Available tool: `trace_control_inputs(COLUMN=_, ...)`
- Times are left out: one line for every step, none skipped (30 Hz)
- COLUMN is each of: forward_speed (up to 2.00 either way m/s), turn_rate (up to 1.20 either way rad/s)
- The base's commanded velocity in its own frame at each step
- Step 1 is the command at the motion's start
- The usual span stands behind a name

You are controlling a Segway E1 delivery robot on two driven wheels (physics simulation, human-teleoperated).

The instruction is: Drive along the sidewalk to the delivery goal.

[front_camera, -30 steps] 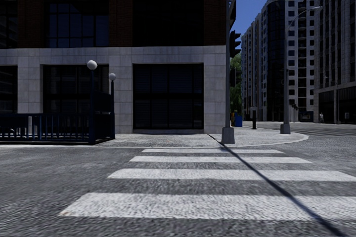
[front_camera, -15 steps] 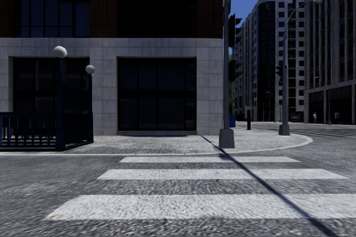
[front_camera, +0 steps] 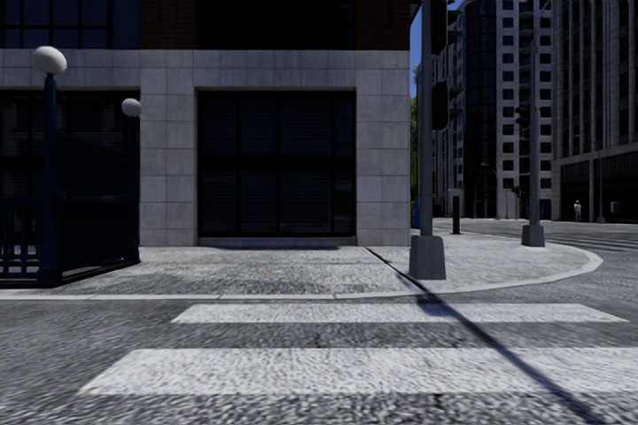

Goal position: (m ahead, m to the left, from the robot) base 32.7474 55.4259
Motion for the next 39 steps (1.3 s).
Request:
trace_control_inputs(forward_speed=2.00, turn_rate=0.00)
trace_control_inputs(forward_speed=2.00, turn_rate=0.00)
trace_control_inputs(forward_speed=2.00, turn_rate=0.00)
trace_control_inputs(forward_speed=2.00, turn_rate=0.00)
trace_control_inputs(forward_speed=2.00, turn_rate=0.00)
trace_control_inputs(forward_speed=2.00, turn_rate=0.00)
trace_control_inputs(forward_speed=2.00, turn_rate=0.00)
trace_control_inputs(forward_speed=2.00, turn_rate=0.00)
trace_control_inputs(forward_speed=2.00, turn_rate=0.00)
trace_control_inputs(forward_speed=2.00, turn_rate=0.00)
trace_control_inputs(forward_speed=2.00, turn_rate=0.00)
trace_control_inputs(forward_speed=2.00, turn_rate=0.00)
trace_control_inputs(forward_speed=2.00, turn_rate=0.00)
trace_control_inputs(forward_speed=2.00, turn_rate=0.00)
trace_control_inputs(forward_speed=2.00, turn_rate=0.00)
trace_control_inputs(forward_speed=2.00, turn_rate=0.00)
trace_control_inputs(forward_speed=2.00, turn_rate=0.00)
trace_control_inputs(forward_speed=2.00, turn_rate=0.00)
trace_control_inputs(forward_speed=2.00, turn_rate=0.00)
trace_control_inputs(forward_speed=2.00, turn_rate=0.00)
trace_control_inputs(forward_speed=2.00, turn_rate=0.00)
trace_control_inputs(forward_speed=2.00, turn_rate=0.00)
trace_control_inputs(forward_speed=2.00, turn_rate=0.00)
trace_control_inputs(forward_speed=2.00, turn_rate=-0.01)
trace_control_inputs(forward_speed=2.00, turn_rate=-0.01)
trace_control_inputs(forward_speed=2.00, turn_rate=-0.06)
trace_control_inputs(forward_speed=2.00, turn_rate=-0.13)
trace_control_inputs(forward_speed=2.00, turn_rate=-0.16)
trace_control_inputs(forward_speed=2.00, turn_rate=-0.16)
trace_control_inputs(forward_speed=2.00, turn_rate=-0.17)
trace_control_inputs(forward_speed=2.00, turn_rate=-0.18)
trace_control_inputs(forward_speed=2.00, turn_rate=-0.18)
trace_control_inputs(forward_speed=2.00, turn_rate=-0.19)
trace_control_inputs(forward_speed=2.00, turn_rate=-0.20)
trace_control_inputs(forward_speed=2.00, turn_rate=-0.20)
trace_control_inputs(forward_speed=2.00, turn_rate=-0.20)
trace_control_inputs(forward_speed=1.98, turn_rate=-0.20)
trace_control_inputs(forward_speed=1.93, turn_rate=-0.20)
trace_control_inputs(forward_speed=1.86, turn_rate=-0.20)
